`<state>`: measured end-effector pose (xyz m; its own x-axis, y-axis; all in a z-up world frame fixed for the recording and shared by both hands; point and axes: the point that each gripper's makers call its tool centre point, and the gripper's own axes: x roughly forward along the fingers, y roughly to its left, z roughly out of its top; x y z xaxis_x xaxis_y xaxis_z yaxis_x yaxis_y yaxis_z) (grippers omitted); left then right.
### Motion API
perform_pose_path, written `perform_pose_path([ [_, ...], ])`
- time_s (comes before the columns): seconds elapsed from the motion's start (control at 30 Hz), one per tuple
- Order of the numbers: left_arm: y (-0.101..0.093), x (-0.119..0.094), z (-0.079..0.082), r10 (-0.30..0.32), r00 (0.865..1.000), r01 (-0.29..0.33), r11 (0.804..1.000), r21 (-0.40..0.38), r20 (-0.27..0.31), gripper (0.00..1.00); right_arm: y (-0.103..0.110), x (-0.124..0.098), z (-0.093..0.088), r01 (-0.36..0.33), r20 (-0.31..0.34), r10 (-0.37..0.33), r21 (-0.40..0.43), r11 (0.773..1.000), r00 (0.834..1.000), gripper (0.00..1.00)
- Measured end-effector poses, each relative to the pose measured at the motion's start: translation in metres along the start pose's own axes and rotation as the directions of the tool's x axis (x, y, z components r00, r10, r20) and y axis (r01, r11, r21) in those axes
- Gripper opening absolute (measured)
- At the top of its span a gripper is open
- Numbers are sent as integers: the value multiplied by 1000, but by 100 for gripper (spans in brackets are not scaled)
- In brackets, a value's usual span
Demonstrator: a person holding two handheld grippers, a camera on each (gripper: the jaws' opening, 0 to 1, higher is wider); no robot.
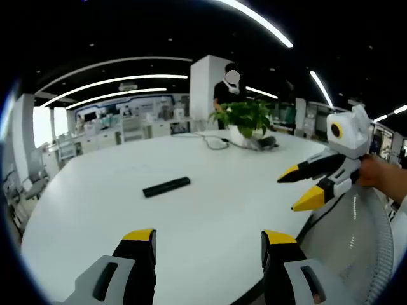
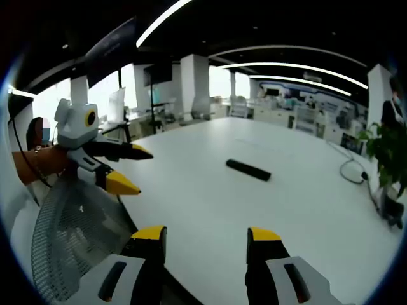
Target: Press the specified remote control buttons in sequence, fully releasing each button before pressing the next.
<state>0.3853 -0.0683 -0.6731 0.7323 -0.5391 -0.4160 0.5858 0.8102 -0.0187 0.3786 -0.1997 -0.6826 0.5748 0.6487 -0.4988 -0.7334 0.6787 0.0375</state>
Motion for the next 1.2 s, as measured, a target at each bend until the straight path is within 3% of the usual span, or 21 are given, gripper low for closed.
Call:
perform_pose_path([
  [1.2,0,0,-1,2,1000,-2,1000,4,-6,69,-1,1,-2,5,-18,-6,-20,1000,1000,47],
])
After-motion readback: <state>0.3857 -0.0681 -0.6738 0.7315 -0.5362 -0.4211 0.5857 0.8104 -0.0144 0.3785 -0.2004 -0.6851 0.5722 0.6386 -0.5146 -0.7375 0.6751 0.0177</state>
